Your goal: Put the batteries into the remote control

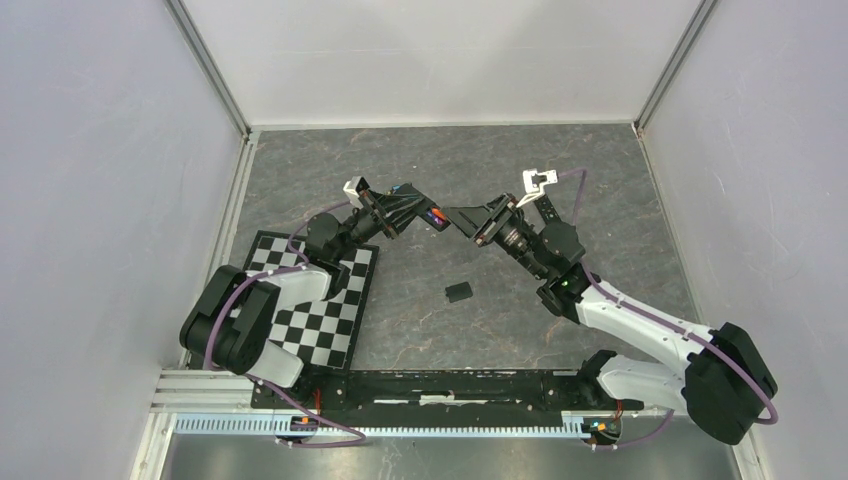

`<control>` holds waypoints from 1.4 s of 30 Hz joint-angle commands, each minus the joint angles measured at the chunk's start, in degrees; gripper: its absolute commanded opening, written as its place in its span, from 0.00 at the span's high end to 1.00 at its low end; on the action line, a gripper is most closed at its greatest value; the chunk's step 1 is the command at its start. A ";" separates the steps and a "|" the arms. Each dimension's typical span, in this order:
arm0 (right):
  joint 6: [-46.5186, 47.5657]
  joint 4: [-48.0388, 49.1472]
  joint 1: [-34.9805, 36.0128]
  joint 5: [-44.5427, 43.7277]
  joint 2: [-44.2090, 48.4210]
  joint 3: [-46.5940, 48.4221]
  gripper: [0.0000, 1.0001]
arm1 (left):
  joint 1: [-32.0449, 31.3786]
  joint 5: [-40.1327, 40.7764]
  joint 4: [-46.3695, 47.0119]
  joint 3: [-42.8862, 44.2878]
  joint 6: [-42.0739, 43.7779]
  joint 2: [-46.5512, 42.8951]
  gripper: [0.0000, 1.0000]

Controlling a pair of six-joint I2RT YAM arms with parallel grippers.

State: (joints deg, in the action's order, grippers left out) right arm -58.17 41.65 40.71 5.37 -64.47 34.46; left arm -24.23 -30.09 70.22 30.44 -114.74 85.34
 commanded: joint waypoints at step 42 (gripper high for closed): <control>20.32 -27.42 -2.69 2.19 2.51 7.73 0.19 | -0.05 -2.04 -45.16 13.14 51.62 -18.33 0.98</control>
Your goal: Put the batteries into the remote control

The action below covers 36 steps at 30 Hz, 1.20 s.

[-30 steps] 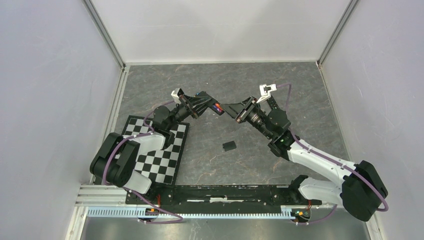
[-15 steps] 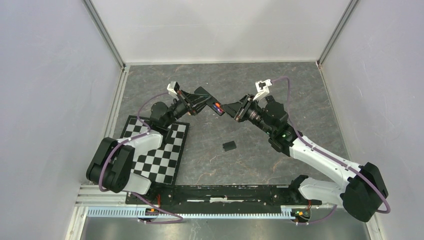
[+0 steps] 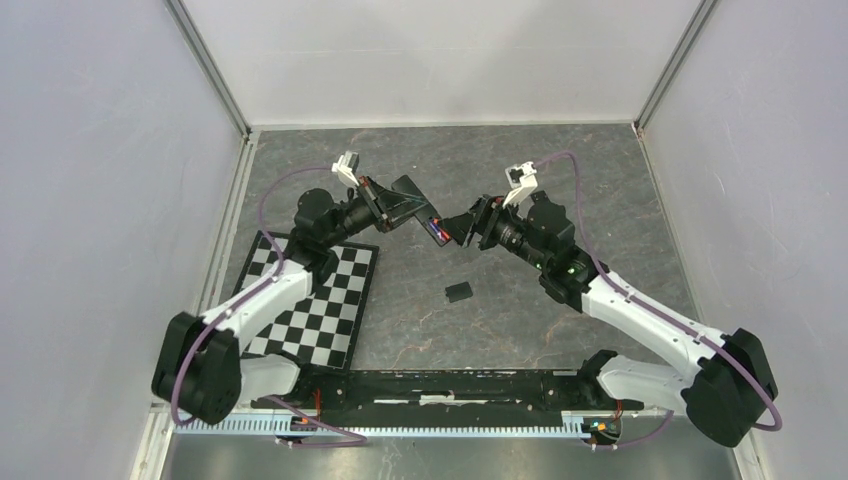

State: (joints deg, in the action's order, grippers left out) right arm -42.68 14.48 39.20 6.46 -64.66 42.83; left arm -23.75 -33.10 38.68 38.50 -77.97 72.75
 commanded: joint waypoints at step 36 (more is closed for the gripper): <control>81.46 -24.74 0.17 15.48 -27.59 4.38 0.09 | 4.11 25.94 -47.84 7.31 26.65 -14.59 0.98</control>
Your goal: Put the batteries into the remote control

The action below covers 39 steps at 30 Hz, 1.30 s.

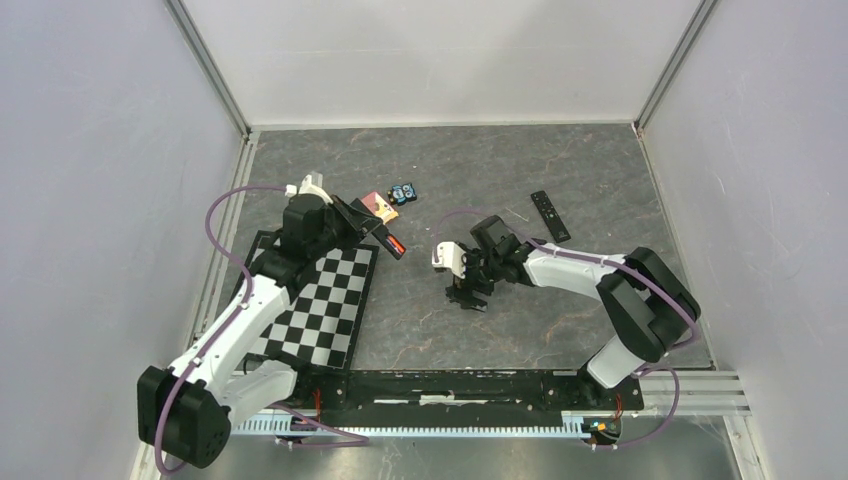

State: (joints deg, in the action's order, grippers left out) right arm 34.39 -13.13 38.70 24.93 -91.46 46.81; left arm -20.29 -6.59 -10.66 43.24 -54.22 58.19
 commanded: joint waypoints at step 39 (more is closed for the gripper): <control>-25.84 -17.45 -2.44 -22.02 -13.85 24.65 0.24 | 2.06 -1.73 4.15 0.10 3.05 -0.81 0.98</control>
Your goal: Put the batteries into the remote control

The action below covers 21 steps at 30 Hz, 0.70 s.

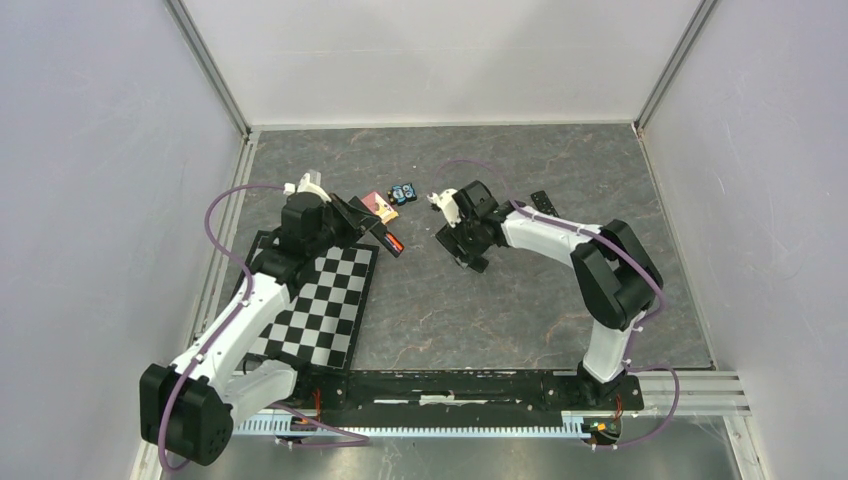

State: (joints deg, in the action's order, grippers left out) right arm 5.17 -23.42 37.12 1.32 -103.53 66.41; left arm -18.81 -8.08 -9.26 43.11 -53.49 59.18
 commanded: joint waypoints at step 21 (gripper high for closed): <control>8.01 -13.71 -1.70 3.60 -7.22 8.19 0.41 | 1.01 -0.76 3.54 -0.04 2.21 -1.52 0.98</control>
State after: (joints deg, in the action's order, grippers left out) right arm 12.16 -35.35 35.35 4.49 -109.01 72.44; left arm -18.33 -8.08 -8.86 43.07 -53.45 58.43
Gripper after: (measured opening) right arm 0.601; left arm 0.159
